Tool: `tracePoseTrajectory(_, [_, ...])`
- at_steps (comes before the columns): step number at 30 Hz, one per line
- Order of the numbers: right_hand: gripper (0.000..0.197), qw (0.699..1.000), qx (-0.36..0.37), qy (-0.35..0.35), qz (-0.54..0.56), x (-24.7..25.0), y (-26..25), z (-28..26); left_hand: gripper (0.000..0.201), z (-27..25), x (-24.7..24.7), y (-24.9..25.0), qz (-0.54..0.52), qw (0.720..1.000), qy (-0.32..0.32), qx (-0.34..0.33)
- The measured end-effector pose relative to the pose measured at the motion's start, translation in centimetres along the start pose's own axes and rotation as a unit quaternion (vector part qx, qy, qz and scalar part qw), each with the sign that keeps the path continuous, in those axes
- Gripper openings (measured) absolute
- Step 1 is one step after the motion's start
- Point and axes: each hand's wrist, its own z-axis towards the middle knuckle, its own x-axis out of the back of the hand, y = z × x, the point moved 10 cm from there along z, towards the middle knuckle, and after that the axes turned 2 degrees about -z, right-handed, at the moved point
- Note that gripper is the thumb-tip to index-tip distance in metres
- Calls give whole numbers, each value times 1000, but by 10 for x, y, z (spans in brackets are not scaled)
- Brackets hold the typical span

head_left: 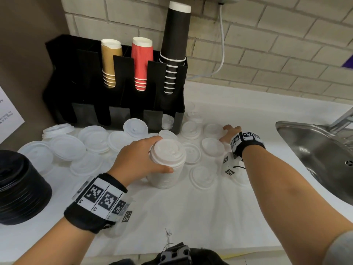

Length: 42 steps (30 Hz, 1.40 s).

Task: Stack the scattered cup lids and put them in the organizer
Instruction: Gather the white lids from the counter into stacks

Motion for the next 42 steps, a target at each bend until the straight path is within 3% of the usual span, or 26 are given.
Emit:
tracePoseTrajectory(4, [66,1000,12,18,6,-1,0,-4,70,-1,0,0,-3,1000,4,4])
tracePoseTrajectory(9, [78,999,-32,32,7,10,16,-17,70,-2,0,0,-8,1000,4,5])
tracePoseTrajectory(15, [66,997,-44,60,1,36,13,-58,74,-3,-2,0,-20,1000,0,13])
tracePoseTrajectory(17, [61,996,-12,73,40,38,1,-80,74,-3,-3,0,-24,1000,1,14])
tracePoseTrajectory(19, [51,985,68,80,136,38,-24,-106,77,-3,-4,0,-24,1000,5,16])
tracePoseTrajectory(22, [37,928,219,68,294,32,-69,-153,86,-4,-5,-2,-17,1000,11,20])
tracePoseTrajectory(26, [45,862,343,78,366,17,-112,-207,94,-5,-8,-1,-6,1000,11,9])
tracePoseTrajectory(29, [43,846,355,85,390,4,-126,-216,117,-6,-6,-2,-24,999,33,6])
tracePoseTrajectory(32, [35,848,362,80,380,-4,-138,-219,133,-9,-5,-5,-49,997,52,7])
tracePoseTrajectory(42, [32,860,373,93,335,-7,-147,-224,133,-9,-4,-7,-31,997,70,3])
